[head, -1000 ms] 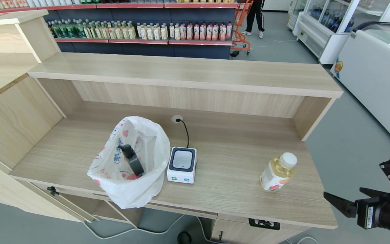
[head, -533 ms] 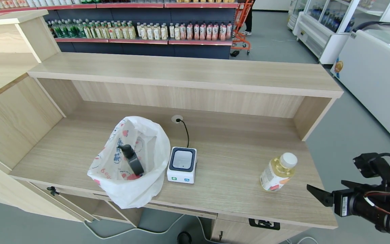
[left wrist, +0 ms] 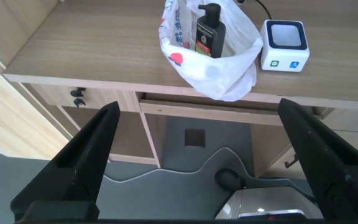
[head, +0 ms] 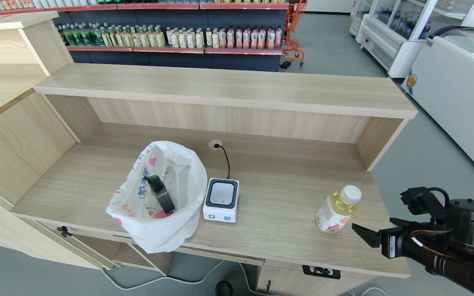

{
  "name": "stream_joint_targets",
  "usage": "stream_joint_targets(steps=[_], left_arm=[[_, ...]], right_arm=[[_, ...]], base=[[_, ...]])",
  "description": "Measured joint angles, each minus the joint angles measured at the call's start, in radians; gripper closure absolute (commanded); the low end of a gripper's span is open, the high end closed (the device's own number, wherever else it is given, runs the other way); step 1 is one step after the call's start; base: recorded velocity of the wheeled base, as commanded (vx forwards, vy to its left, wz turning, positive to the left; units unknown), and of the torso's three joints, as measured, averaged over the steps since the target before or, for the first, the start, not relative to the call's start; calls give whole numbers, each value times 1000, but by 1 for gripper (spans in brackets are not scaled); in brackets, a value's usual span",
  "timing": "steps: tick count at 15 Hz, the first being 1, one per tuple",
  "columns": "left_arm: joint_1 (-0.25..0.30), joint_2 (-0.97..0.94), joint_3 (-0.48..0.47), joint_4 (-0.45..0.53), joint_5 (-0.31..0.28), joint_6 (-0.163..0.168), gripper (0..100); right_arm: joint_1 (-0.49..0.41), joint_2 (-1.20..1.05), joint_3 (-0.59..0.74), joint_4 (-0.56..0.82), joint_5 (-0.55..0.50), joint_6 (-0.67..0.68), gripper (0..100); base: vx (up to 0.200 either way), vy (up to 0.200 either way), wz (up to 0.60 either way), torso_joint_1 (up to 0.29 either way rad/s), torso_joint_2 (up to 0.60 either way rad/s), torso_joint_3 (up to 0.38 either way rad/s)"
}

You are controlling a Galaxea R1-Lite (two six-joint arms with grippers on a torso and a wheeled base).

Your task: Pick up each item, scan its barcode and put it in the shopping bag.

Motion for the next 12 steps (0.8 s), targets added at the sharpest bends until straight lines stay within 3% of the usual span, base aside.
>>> stream_joint_targets(steps=[9,12], left_arm=[[0,0,0,0,0,0,0],[1,0,0,0,0,0,0]], right_arm=[[38,188,-38,-248,2,22,0],[57,239,-88,-271,10,26,0]], base=[[0,0,0,0,0,0],[0,0,0,0,0,0]])
